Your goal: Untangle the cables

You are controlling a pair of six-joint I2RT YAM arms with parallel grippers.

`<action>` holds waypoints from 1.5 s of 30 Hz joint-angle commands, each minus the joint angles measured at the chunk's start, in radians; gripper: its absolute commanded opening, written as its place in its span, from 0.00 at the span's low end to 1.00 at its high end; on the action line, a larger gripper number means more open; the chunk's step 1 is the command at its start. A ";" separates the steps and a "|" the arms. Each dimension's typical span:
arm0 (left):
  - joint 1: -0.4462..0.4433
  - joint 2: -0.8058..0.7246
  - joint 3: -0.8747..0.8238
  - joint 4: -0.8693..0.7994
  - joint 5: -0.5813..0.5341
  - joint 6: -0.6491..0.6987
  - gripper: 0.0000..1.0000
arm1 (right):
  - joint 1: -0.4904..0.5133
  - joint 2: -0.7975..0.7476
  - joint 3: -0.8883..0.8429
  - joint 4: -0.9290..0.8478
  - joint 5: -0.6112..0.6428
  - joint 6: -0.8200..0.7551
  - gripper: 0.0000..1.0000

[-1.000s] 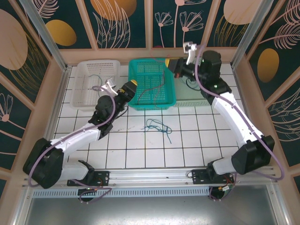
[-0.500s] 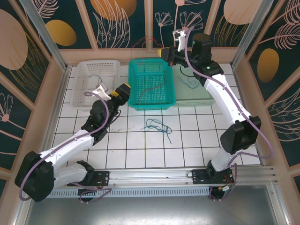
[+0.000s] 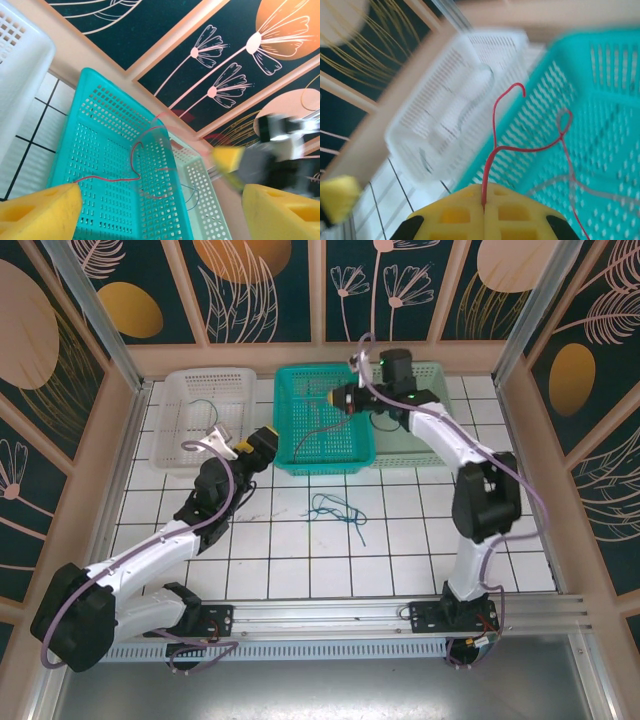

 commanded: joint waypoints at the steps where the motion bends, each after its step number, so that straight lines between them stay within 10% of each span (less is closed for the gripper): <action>1: 0.001 -0.028 -0.013 -0.008 -0.023 0.026 0.83 | 0.009 0.071 -0.013 -0.032 -0.028 -0.034 0.00; 4: 0.000 -0.031 -0.015 -0.012 -0.023 0.032 0.84 | 0.007 0.102 -0.007 -0.039 0.006 -0.027 0.01; 11: 0.000 -0.021 -0.003 -0.051 0.001 0.087 0.84 | 0.006 0.079 0.029 -0.089 0.078 -0.024 0.73; 16: 0.000 -0.002 -0.001 -0.096 0.025 0.137 0.84 | 0.014 -0.052 -0.025 -0.041 0.034 -0.022 0.82; 22: 0.000 0.033 0.017 -0.127 0.063 0.182 0.85 | 0.054 -0.238 -0.144 -0.126 0.171 -0.074 0.80; 30: 0.001 -0.018 -0.018 -0.138 0.022 0.234 0.91 | 0.114 -0.483 -0.560 -0.198 0.326 -0.030 0.42; 45: -0.001 0.048 -0.012 -0.133 0.084 0.201 0.94 | 0.227 -0.443 -0.779 -0.115 0.417 0.034 0.48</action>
